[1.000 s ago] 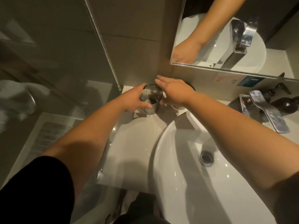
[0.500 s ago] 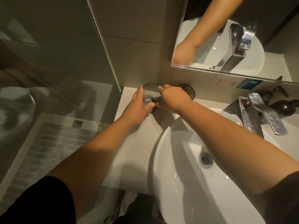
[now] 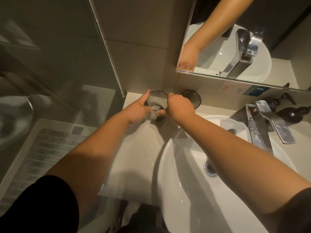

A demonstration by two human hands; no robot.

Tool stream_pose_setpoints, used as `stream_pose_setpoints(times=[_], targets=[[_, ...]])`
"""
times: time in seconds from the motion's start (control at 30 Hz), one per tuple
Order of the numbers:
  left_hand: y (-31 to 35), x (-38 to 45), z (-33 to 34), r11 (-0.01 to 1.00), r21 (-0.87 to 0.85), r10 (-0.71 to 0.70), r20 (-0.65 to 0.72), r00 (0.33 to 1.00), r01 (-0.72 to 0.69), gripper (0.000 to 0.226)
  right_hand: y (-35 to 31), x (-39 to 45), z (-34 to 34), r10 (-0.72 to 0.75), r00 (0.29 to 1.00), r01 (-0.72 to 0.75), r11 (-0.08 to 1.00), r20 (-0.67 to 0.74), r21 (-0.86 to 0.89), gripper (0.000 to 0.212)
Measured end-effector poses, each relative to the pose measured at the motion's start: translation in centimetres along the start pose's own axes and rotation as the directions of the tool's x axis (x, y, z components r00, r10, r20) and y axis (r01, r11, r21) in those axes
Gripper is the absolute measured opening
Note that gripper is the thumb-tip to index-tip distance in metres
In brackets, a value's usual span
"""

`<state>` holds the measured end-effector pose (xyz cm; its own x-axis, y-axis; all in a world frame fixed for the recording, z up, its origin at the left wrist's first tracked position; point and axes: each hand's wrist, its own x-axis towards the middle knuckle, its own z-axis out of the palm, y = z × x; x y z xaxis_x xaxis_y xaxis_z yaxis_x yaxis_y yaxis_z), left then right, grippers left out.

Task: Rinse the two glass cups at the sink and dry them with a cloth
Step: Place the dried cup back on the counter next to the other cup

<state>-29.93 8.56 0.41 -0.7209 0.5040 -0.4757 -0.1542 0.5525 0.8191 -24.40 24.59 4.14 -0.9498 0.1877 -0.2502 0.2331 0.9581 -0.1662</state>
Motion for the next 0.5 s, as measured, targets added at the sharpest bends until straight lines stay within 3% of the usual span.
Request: stream_pose_setpoints(times=[0.2, 0.37, 0.5], targets=[[0.0, 0.3, 0.4, 0.994, -0.109, -0.015, -0.039, 0.999, 0.011, 0.066, 0.8, -0.2, 0.3, 0.013, 0.996, -0.035, 0.969, 0.089, 0.243, 0.082], [0.0, 0.6, 0.4, 0.986, -0.164, 0.014, -0.061, 0.998, -0.024, 0.056, 1.1, -0.5, 0.8, 0.0, 0.997, -0.024, 0.947, 0.076, 0.321, 0.076], [-0.3, 0.3, 1.0, 0.953, -0.291, 0.032, -0.184, 0.982, -0.086, 0.041, 0.9, -0.6, 1.9, 0.067, 0.998, -0.061, 0.917, -0.001, 0.395, 0.068]])
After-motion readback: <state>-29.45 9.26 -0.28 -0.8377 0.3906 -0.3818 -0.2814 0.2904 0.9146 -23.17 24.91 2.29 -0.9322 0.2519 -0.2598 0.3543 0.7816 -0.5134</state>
